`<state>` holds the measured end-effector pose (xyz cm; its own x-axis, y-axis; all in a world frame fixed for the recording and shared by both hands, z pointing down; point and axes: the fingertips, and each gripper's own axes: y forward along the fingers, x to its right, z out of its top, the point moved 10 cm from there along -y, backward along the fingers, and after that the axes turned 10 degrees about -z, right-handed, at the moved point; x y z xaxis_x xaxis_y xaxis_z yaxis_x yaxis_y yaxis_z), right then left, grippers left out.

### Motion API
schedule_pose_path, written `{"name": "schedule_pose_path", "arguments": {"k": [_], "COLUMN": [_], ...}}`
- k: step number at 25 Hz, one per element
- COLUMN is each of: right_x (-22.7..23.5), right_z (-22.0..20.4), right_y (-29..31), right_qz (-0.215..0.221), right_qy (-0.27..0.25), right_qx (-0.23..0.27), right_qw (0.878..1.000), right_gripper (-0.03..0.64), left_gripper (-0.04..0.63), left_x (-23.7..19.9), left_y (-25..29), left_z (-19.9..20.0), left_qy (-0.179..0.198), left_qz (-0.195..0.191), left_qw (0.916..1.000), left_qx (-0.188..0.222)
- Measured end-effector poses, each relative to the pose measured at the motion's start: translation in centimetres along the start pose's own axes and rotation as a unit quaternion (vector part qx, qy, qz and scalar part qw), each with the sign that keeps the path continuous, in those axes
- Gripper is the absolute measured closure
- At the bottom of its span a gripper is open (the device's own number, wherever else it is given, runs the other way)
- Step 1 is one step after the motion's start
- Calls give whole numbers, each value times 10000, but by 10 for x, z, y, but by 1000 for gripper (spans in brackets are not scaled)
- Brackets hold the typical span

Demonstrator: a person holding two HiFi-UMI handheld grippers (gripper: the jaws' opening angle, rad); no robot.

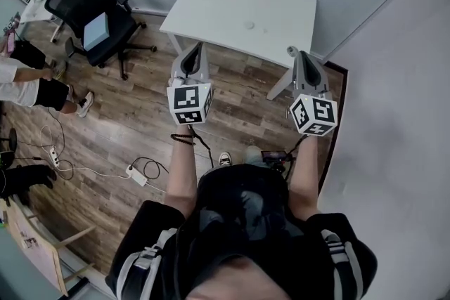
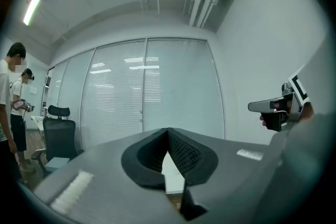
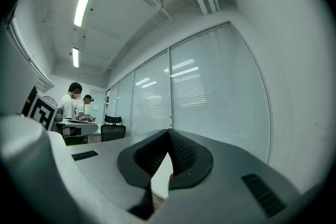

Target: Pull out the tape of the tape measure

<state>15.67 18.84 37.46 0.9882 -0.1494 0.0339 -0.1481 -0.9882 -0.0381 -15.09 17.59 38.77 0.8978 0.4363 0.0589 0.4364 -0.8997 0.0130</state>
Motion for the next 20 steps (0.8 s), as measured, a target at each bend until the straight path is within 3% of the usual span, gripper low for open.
{"name": "schedule_pose_path", "arguments": {"k": [9,20], "right_x": [17,90], "right_z": [-18,-26], "right_y": [79,237], "right_qz": [-8,292], "right_qy": [-32,265], "right_qx": [-107,-173], "right_qw": [9999,9991], "right_gripper": [615,614], "left_gripper": [594,594], "left_x": [-27,-64], "left_y": [81,228], "left_z": [-16,1], "left_qy": [65,259], "left_qz": [-99,283], "left_qw": [9997,9987], "left_qx": [-225,-337]}}
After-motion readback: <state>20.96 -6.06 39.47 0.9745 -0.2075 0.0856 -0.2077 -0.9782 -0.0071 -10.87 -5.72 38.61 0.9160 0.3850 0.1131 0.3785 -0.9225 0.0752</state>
